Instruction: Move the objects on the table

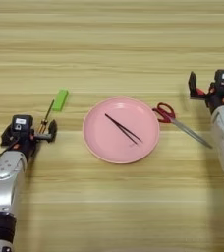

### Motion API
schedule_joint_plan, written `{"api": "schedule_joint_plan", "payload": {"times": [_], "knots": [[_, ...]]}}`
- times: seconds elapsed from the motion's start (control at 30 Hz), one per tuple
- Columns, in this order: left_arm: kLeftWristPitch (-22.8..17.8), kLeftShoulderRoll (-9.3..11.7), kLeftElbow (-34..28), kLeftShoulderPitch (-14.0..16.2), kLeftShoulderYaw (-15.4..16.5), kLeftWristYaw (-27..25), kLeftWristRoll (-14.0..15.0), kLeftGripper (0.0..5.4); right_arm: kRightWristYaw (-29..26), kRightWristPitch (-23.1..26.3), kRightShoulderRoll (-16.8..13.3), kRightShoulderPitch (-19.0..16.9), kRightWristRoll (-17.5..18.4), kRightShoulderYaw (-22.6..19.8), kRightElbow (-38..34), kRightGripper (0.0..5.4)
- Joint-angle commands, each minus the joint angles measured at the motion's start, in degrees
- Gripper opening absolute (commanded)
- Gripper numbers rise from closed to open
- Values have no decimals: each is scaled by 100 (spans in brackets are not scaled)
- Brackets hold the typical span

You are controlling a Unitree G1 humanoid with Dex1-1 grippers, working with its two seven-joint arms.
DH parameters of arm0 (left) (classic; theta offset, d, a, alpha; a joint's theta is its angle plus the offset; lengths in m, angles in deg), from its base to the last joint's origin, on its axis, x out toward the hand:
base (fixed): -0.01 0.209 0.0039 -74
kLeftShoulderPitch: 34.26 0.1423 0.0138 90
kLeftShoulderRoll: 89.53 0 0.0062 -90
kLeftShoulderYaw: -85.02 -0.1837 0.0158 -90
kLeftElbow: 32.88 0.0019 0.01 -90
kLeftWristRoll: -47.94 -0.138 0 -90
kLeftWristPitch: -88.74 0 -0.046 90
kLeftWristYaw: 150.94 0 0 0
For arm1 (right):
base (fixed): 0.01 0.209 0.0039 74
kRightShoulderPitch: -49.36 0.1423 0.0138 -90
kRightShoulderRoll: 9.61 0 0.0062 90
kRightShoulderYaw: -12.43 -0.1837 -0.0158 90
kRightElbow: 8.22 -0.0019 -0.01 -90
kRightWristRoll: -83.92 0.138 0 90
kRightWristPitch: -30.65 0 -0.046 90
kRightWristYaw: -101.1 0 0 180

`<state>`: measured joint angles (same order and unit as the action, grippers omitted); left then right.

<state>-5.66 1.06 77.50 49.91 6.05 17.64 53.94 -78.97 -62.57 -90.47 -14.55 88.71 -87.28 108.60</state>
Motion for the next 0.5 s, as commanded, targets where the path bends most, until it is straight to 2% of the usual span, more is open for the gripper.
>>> {"api": "schedule_joint_plan", "payload": {"times": [0.03, 0.2, 0.5], "knots": [[-322, 38, 267, 77, -56, -53, -30, 522, 47, 49, 32, 81, 65, -38, -75, 540], [-347, 49, 319, 82, -111, -100, -38, 493, 51, 59, 36, 81, 72, -45, -85, 540], [-338, 65, 365, 79, -96, -56, -42, 409, 48, 70, 34, 87, 76, -53, -84, 540]]}}
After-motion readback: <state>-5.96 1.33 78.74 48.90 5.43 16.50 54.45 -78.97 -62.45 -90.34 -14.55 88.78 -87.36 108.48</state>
